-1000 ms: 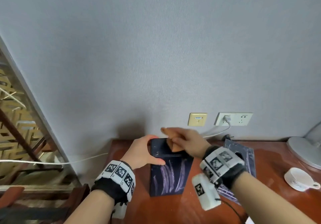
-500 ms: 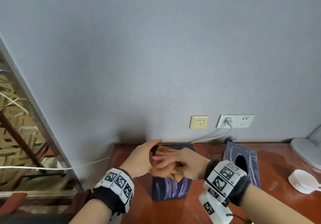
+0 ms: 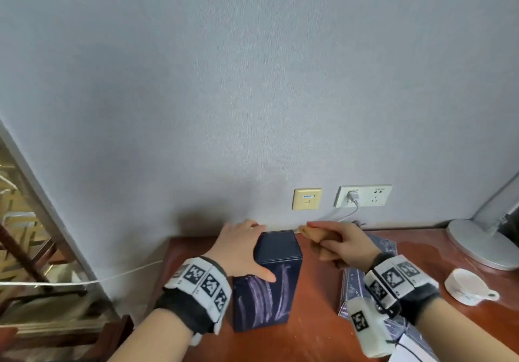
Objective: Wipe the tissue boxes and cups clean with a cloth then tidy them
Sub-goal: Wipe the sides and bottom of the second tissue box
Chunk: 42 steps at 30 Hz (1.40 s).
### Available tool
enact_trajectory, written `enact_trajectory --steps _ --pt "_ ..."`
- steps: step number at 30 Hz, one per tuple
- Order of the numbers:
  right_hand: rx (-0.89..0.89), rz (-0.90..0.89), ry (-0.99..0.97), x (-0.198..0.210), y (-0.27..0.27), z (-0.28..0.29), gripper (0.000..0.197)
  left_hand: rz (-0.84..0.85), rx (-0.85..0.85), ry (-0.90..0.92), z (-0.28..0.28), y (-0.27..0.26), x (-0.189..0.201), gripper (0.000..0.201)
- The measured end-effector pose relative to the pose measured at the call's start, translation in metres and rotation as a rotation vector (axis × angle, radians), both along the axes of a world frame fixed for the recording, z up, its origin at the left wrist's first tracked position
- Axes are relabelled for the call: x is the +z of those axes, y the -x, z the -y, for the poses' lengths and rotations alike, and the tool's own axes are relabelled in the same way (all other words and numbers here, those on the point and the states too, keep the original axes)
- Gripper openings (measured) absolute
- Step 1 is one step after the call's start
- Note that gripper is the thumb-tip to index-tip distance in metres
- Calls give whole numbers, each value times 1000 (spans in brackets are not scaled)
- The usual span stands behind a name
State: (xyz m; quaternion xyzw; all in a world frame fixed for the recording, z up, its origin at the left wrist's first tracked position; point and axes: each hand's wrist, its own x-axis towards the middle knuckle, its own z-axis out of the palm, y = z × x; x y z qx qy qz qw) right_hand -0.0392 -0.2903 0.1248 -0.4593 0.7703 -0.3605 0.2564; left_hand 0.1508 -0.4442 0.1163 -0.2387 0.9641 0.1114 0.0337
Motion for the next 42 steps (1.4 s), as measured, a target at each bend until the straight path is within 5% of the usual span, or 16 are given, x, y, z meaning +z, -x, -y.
enact_trajectory --steps 7,14,17,20,28,34,39,42 --pt "99 24 60 -19 -19 13 48 -192 103 -32 -20 35 -18 83" --pt "-224 125 33 -50 20 -6 42 -439 150 -306 2 0 -14 79" --pt "-358 344 -5 -82 28 -10 42 -573 228 -522 18 -26 -28 76" --pt "-430 541 -17 -107 25 -5 42 -544 291 -668 26 -40 -52 83" --pt "-344 644 6 -103 9 11 33 -423 404 -790 48 -70 -90 85" --pt "-159 435 -157 -77 -8 20 35 -286 532 -680 47 -90 -115 84" --pt "-106 -125 -165 -70 -19 58 40 -268 562 -678 44 -95 -130 88" --pt "84 -189 -133 -73 -43 81 46 -249 541 -681 46 -95 -129 86"
